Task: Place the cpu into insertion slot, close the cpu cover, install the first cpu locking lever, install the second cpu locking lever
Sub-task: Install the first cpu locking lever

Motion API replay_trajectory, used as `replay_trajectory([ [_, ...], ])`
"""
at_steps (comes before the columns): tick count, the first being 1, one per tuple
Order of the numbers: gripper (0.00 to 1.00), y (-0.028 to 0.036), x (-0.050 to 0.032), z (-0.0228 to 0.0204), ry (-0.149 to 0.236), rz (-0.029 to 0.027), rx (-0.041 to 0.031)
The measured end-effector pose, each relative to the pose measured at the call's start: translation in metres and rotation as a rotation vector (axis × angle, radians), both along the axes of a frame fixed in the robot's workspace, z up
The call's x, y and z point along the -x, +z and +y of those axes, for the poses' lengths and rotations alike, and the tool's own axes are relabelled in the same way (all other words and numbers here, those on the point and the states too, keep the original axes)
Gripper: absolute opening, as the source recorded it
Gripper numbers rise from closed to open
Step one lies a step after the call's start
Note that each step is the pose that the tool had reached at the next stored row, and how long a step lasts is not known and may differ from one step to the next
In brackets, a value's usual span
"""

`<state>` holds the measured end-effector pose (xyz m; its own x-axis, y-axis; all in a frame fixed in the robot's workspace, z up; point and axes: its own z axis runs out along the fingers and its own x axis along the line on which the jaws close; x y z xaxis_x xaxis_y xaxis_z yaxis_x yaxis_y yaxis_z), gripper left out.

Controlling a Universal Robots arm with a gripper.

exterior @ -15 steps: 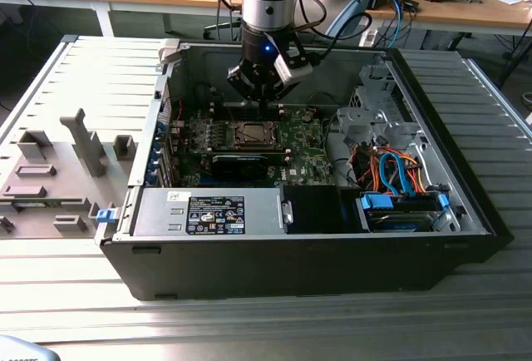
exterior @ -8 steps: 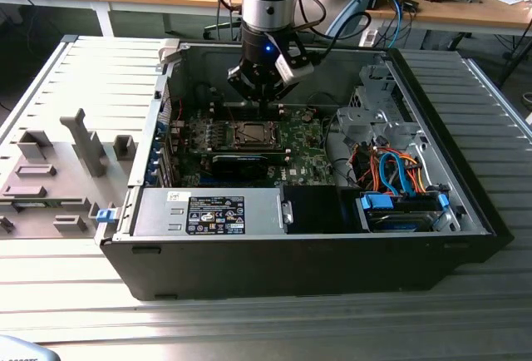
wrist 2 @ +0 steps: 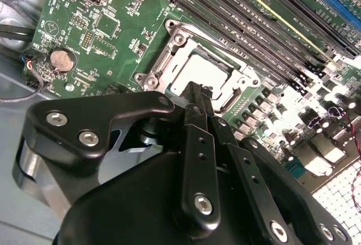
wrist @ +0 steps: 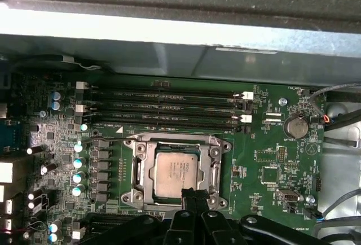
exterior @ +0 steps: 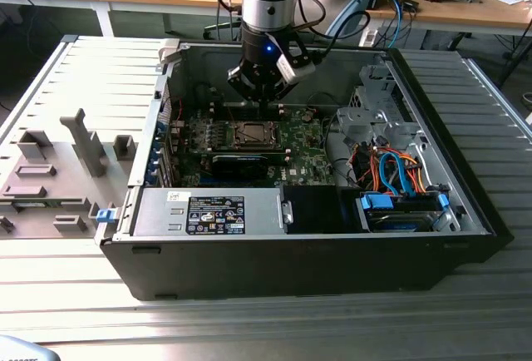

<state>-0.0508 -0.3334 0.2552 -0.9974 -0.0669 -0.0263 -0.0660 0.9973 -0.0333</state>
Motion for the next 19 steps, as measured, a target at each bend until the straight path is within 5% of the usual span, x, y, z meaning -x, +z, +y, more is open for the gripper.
replay_trajectory([
  [19,0.11,0.0000,0.0000,-0.0006,0.069,0.0000,0.0000],
])
